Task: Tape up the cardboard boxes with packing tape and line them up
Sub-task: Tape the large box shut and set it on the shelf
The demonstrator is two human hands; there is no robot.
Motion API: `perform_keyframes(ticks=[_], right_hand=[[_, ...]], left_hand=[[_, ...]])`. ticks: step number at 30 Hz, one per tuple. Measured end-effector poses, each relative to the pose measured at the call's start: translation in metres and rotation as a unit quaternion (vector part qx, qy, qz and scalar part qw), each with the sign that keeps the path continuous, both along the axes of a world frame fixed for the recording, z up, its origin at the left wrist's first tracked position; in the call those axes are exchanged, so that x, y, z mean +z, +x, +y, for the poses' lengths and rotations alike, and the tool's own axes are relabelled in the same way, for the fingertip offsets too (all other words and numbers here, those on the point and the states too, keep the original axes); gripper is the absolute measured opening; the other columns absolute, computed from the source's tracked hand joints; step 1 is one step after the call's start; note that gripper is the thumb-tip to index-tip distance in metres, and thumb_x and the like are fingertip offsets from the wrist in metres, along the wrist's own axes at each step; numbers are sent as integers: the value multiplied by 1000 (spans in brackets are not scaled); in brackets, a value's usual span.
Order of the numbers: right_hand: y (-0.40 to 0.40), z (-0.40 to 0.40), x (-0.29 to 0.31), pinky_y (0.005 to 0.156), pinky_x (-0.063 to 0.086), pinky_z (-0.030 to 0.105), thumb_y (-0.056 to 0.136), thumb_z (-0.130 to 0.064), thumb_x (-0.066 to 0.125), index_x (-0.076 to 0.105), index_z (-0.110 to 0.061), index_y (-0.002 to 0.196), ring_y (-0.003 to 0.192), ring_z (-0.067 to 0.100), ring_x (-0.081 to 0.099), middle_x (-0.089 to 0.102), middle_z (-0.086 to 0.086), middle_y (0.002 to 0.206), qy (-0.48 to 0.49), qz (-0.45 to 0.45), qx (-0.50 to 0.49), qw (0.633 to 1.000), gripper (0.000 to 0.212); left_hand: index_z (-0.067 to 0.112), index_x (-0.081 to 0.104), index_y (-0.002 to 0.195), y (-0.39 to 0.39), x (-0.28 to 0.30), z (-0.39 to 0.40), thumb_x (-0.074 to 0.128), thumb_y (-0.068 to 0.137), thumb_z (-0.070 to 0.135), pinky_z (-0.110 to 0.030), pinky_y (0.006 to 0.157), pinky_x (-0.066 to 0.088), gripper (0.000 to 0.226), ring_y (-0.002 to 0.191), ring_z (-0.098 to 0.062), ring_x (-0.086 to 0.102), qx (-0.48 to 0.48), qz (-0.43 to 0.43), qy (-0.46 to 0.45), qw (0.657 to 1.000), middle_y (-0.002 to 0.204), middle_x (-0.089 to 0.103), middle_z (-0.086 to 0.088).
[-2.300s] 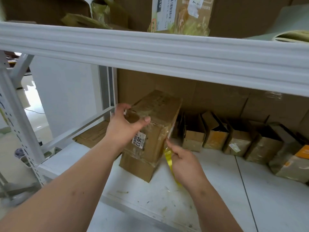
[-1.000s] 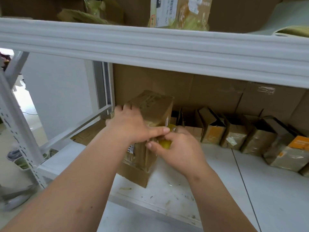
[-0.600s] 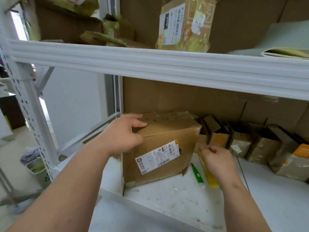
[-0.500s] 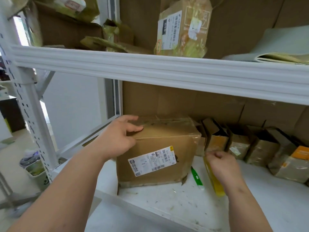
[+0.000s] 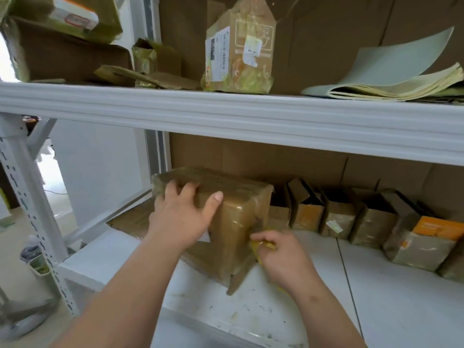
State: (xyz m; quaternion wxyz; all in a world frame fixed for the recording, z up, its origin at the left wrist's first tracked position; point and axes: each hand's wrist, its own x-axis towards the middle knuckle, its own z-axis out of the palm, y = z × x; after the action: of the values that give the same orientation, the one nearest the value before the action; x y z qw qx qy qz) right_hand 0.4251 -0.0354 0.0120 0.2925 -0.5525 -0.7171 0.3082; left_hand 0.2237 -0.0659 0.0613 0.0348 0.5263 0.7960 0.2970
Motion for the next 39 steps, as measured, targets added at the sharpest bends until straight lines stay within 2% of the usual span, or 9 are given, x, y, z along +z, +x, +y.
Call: perform_keyframes(ticks=[6,11,15,19,21,23,26,33,39], right_hand=[[36,11,15,57,43,19,90,-16,53,71,-37,91,72,6,58,63,-20,86,-22,31,-36,999,28],[57,15,20,67,43,19,92,-10,58,70,-44,82,84,0,57,61,-26,94,-17,125,16,992,38],[76,17,26,71,53,30,85,-2,64,79,-40,86,84,22,70,75,-3,96,-52,225,68,971,41],[91,21,33,73,56,28,68,-11,68,76,-36,98,88,18,71,75,-6,98,-56,293,142,944,39],[91,22,34,68,55,24,64,-12,65,68,-33,111,87,17,70,74,-7,96,-51,307,180,933,52],[89,21,34,63,55,25,64,-10,66,58,-31,121,79,19,69,73,-1,90,-55,328,207,920,61],[89,19,31,66,56,33,68,-11,70,48,-31,128,82,26,67,69,17,93,-57,337,234,910,67],[92,10,28,79,53,32,71,-24,81,45,-37,127,86,13,68,69,1,86,-13,266,231,936,68],[102,6,26,79,53,32,85,-4,73,47,-36,127,88,12,67,70,-4,93,-8,233,223,946,59]], left_hand=[[44,28,149,58,-4,6,34,77,86,-60,116,21,84,146,-34,4,-37,86,2,996,159,15,-2],[40,43,145,42,-1,12,58,93,47,-47,120,22,54,143,-24,24,-134,59,23,989,153,38,10],[39,51,141,24,6,5,63,95,21,-32,120,23,50,141,-7,33,-187,4,40,982,149,41,22],[41,46,143,25,5,2,53,89,2,-44,123,15,68,147,-13,25,-151,11,42,988,155,34,19],[45,48,140,41,2,-1,53,79,11,-44,122,0,70,147,-10,15,-152,43,71,985,152,33,23],[46,61,122,63,0,-8,51,69,23,-28,106,8,59,134,-7,28,-145,39,171,974,132,46,28],[37,69,106,92,-4,-13,55,76,39,-29,95,30,33,113,-4,46,-186,-19,246,951,109,51,25],[36,62,131,119,-8,-22,69,89,38,-12,96,39,43,116,4,48,-278,-43,86,956,121,49,25],[35,74,106,137,-6,-25,71,89,25,-13,88,46,21,104,6,56,-213,-70,142,964,112,63,21]])
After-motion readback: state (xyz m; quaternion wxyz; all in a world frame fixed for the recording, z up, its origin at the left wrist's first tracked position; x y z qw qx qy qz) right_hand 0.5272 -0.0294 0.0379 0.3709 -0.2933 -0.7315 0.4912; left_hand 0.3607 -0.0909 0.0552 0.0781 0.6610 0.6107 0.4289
